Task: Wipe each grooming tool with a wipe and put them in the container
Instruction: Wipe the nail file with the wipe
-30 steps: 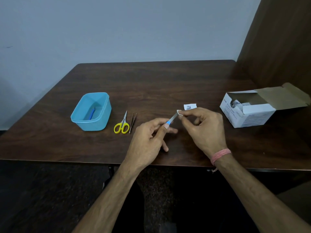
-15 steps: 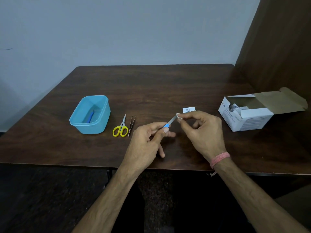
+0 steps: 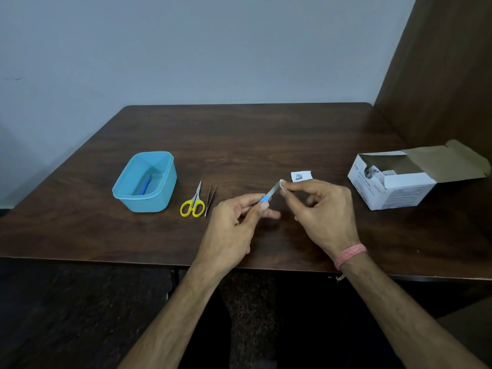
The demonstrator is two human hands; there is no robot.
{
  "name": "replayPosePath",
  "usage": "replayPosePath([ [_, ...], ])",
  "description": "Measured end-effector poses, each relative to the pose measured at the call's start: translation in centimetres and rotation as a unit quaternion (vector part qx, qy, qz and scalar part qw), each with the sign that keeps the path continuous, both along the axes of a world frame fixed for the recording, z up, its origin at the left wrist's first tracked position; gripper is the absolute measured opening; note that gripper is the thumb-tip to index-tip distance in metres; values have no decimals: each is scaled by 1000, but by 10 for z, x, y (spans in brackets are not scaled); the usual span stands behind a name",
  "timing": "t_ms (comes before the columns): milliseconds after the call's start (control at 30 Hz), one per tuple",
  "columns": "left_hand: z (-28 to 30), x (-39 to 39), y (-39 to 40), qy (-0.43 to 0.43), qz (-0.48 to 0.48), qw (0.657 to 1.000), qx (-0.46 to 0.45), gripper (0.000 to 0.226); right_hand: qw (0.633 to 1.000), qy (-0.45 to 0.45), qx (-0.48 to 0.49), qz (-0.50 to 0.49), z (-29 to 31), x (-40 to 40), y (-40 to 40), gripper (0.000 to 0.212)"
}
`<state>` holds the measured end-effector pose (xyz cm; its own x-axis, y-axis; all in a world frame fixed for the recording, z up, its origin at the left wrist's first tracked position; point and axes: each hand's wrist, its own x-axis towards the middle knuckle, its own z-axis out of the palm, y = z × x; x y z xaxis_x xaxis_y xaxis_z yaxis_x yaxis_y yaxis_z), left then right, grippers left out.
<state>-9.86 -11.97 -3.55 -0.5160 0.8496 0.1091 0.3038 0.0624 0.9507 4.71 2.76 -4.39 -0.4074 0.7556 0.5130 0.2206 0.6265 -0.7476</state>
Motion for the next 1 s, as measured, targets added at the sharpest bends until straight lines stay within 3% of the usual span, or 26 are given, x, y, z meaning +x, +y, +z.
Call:
replayPosePath([
  [400, 0, 0, 0, 15, -5, 1000, -7, 20, 1000, -3, 16, 4, 6, -1, -6, 13],
  [1000, -4, 2, 3, 35, 21, 999, 5, 19, 992, 52, -110, -15, 8, 0, -4, 10],
])
